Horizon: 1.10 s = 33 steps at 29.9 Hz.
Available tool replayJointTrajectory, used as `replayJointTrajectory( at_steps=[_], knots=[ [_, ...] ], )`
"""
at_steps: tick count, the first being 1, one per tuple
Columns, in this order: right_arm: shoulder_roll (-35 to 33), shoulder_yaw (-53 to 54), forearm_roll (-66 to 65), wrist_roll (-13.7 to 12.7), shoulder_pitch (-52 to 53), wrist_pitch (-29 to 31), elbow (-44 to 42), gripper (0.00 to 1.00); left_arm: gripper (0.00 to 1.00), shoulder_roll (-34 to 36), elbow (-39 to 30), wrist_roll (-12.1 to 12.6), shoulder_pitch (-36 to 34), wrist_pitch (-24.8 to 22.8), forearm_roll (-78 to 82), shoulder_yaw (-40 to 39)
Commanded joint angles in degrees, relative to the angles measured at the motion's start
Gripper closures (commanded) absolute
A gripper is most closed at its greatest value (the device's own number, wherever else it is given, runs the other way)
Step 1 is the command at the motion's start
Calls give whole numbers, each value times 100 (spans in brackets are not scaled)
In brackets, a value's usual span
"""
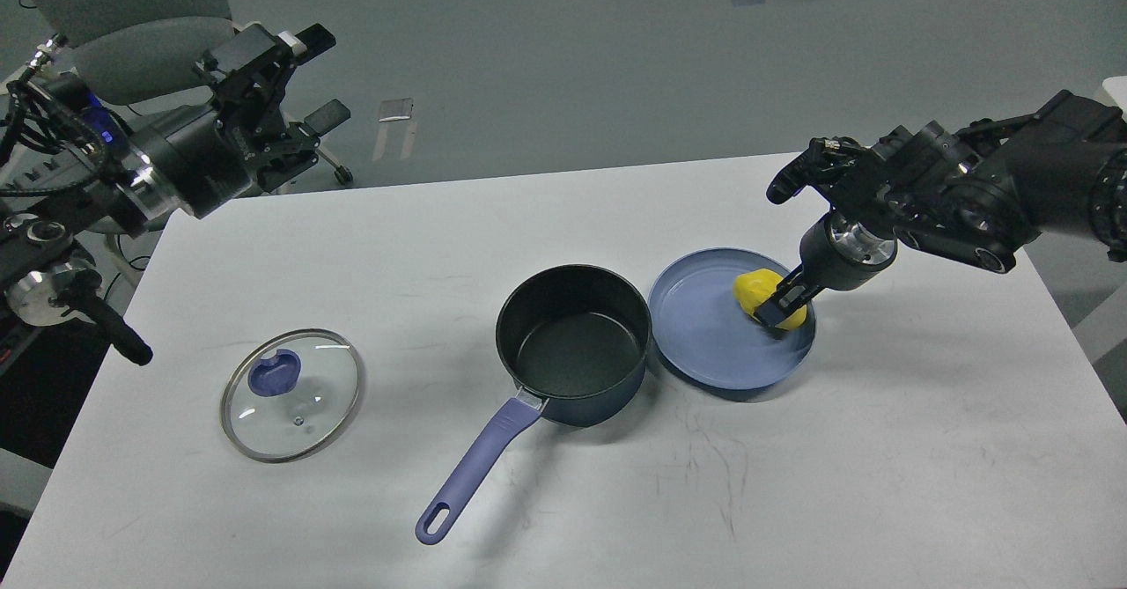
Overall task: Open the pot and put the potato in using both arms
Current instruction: 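Lift the potato and carry it over the open pot with the right gripper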
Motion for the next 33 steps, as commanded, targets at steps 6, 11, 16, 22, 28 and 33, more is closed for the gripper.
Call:
replayJointTrajectory(
  at_steps=[6,11,16,22,28,33],
  knots=[
    [-26,355,68,0,736,-2,459,76,3,8,-16,0,0,-5,-1,0],
    [88,601,226,0,1044,-2,600,76,3,8,-16,0,0,-14,-1,0],
    [474,637,753,0,1071,-2,618,76,3,-1,-25,0,9,-14,-1,0],
    [1045,637,1289,0,1062,-2,574,76,3,-1,-16,0,0,-23,-1,0],
    [1275,637,1352,0,1027,-2,495,76,3,-1,-25,0,9,-23,-1,0],
    [1275,654,1421,0,878,-2,363,75,3,8,-60,0,0,-23,-1,0]
  ],
)
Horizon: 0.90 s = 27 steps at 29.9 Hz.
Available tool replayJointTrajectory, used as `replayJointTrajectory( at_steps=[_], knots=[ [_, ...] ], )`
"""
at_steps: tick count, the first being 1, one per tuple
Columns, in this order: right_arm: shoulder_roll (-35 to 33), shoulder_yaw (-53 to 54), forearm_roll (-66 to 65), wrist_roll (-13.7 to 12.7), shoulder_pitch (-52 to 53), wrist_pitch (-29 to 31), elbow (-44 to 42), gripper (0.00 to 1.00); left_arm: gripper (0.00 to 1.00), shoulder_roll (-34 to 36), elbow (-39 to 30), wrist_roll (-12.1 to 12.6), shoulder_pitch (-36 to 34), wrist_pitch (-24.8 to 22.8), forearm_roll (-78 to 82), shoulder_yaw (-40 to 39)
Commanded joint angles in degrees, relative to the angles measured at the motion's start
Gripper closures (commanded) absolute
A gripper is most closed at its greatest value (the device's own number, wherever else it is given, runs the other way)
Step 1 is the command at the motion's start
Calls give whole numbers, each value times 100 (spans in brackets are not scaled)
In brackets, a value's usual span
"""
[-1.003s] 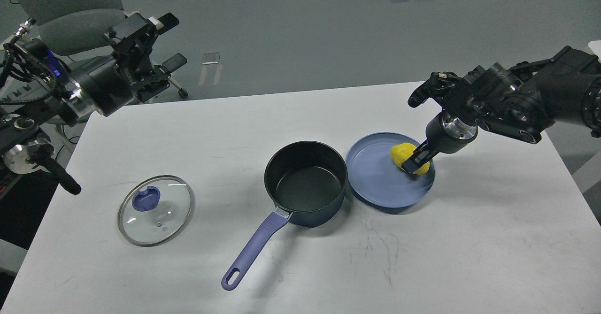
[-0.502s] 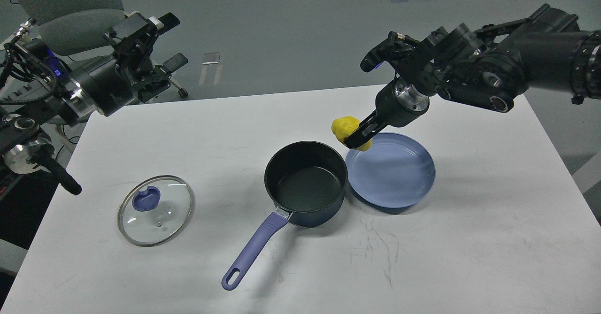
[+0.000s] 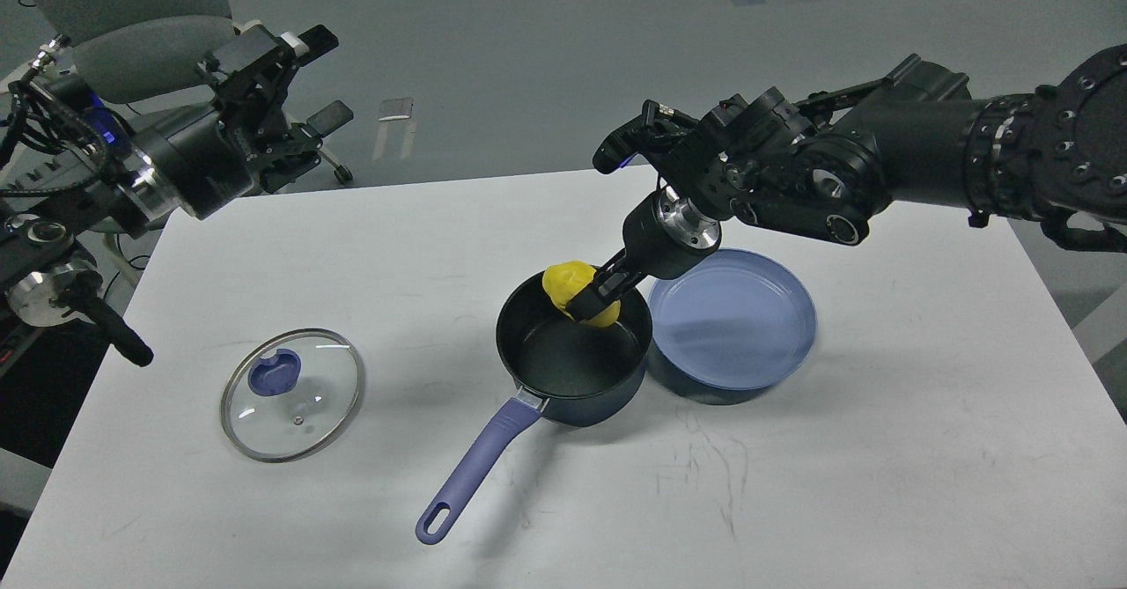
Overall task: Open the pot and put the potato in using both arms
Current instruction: 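Lift the potato and carry it over the open pot with the right gripper, then release the potato into the pot and raise the right arm away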
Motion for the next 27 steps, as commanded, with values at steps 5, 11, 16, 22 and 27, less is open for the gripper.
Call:
replayJointTrajectory(
  at_steps=[5,11,16,22,27],
  knots=[
    [3,23,337,0,-95,0,-32,74,3,8,-27,0,6,9,0,0],
    [3,23,618,0,-130,0,-23,72,3,8,-27,0,-3,9,0,0],
    [3,15,618,0,-191,0,-32,67,3,8,-27,0,-3,9,0,0],
    [3,23,627,0,-218,0,-41,42,3,8,-27,0,-3,9,0,0],
    [3,32,627,0,-235,0,-41,34,3,8,-27,0,-3,1,0,0]
  ],
)
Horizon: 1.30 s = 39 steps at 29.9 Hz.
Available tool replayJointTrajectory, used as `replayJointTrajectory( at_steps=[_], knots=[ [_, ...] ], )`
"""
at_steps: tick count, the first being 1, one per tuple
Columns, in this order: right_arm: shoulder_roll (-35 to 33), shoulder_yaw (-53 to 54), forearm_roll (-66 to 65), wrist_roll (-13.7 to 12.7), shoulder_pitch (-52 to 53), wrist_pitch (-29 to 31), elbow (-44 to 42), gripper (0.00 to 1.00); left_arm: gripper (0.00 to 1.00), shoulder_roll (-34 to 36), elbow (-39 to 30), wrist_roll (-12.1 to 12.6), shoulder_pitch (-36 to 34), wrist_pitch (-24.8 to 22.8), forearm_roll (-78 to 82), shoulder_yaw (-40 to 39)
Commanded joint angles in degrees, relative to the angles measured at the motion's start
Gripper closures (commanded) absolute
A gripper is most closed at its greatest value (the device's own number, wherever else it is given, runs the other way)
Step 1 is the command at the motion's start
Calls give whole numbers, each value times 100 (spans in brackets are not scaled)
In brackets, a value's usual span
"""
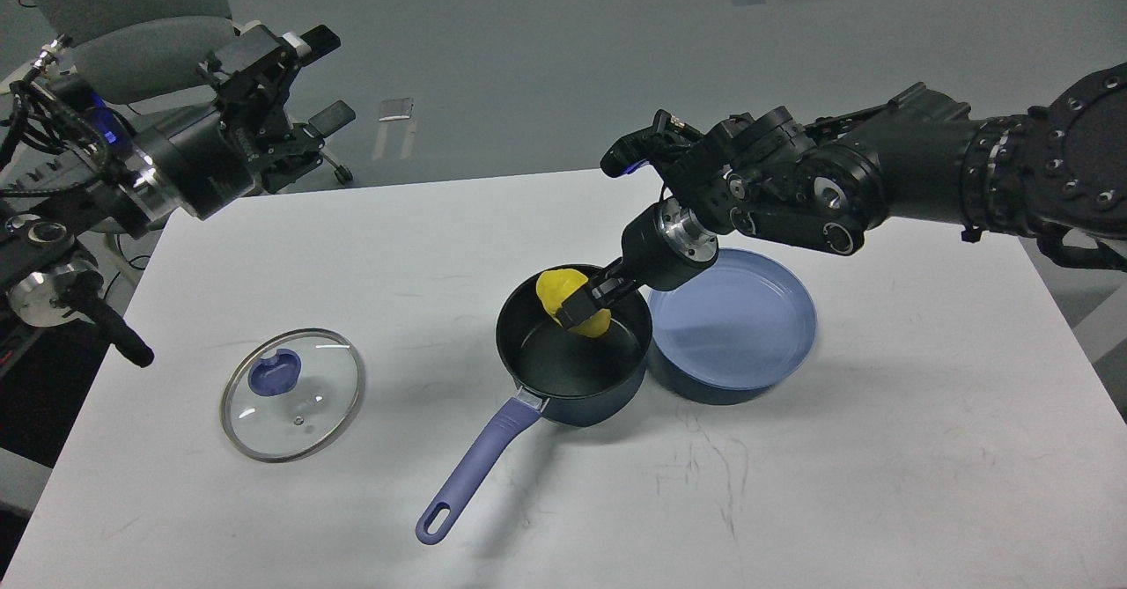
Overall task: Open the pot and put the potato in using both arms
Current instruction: 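Release the potato into the pot and raise the right arm away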
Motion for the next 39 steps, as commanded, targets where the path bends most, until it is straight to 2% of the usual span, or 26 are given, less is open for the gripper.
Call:
replayJointTrajectory(
  at_steps=[1,3,6,7,8,13,17,19,24,27,31,39],
  knots=[
    [0,6,1,0,-3,0,-1,34,3,-1,-8,0,-2,-8,0,0],
    [0,32,10,0,-3,0,-1,28,3,8,1,0,-2,-8,0,0],
    [0,41,106,0,-3,0,-1,26,3,-1,1,0,-2,-8,0,0],
    [0,41,133,0,-3,0,-1,23,3,-1,1,0,-2,-8,0,0],
    [0,41,168,0,-3,0,-1,16,3,8,1,0,-2,-8,0,0],
    [0,76,177,0,32,0,-18,14,3,17,-8,0,-2,-8,0,0],
    [-61,496,265,0,146,0,-27,8,3,70,-43,0,-2,-8,0,0],
    [-333,708,291,0,155,0,-18,7,3,70,-34,0,-2,-8,0,0],
    [-1590,1552,896,0,6,0,61,6,3,43,-34,0,7,1,0,0],
    [-2144,1903,1441,0,-301,0,70,5,3,-9,-17,0,16,18,-26,0],
    [-2846,2912,2310,0,-1213,0,-27,4,3,-220,88,0,68,27,-70,0],
    [-3068,4751,3455,0,-3017,0,-97,3,3,-738,598,0,288,10,-483,-79]
  ],
)
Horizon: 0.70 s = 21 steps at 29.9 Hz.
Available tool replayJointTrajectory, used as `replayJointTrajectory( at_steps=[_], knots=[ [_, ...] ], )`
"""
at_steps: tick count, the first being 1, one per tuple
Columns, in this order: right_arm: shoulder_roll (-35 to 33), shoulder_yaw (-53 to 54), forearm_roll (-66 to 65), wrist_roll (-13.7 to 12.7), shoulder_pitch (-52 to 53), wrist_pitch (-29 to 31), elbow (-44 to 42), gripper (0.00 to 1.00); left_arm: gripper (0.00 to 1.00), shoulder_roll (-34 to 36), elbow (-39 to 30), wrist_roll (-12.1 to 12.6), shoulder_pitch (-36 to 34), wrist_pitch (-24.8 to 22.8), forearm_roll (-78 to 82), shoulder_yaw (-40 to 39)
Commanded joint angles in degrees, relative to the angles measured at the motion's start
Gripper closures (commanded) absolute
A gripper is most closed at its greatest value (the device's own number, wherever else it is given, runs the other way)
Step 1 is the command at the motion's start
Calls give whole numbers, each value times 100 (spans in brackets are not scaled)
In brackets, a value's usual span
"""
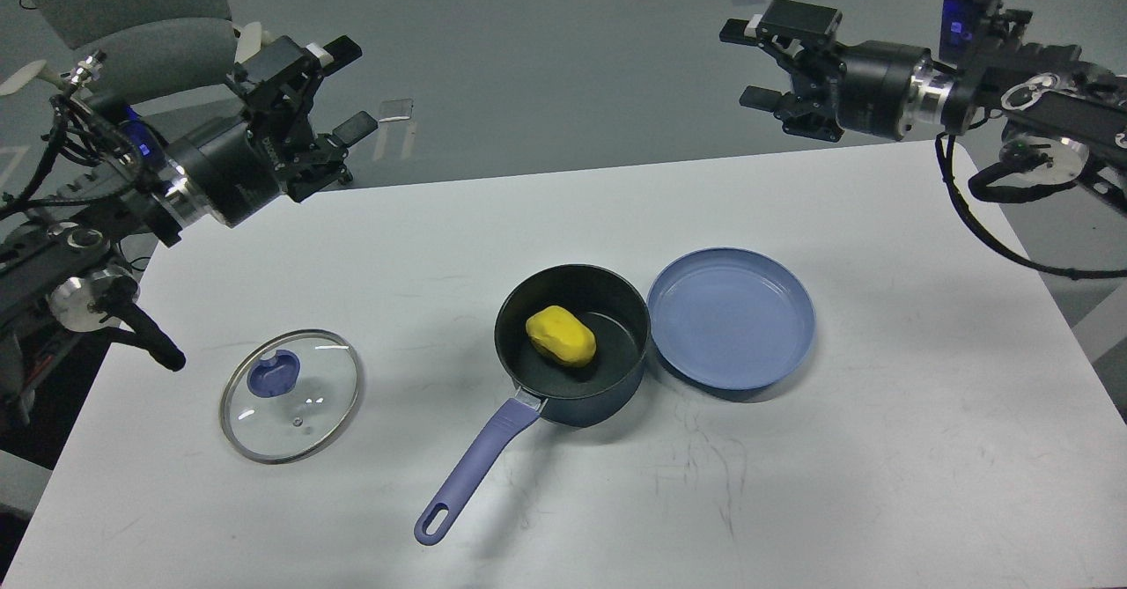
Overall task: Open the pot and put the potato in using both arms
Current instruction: 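Release the potato into the pot and raise the right arm away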
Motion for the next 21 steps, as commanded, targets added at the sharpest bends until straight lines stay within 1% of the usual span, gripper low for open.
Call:
replayJointTrajectory(
  at_steps=[1,6,9,11,12,13,21],
  knots=[
    [44,816,490,1,-807,1,-85,3,3,-324,385,0,154,-44,-274,-125],
    [255,1721,1017,1,-1617,1,-130,2,3,-798,781,0,576,-71,-450,-520],
    [335,2082,1062,1,-1916,1,-130,2,3,-1071,1001,0,796,-80,-450,-740],
    [352,2197,1062,1,-2057,1,-130,2,3,-1247,1168,0,867,-80,-450,-819],
    [361,2207,1062,1,-2110,1,-121,0,3,-1343,1239,0,876,-80,-450,-820],
    [361,2207,1062,1,-2120,1,-121,0,3,-1388,1274,0,885,-88,-450,-820],
    [326,2207,1062,1,-2155,1,-121,0,3,-1564,1318,0,885,-62,-450,-820]
  ],
)
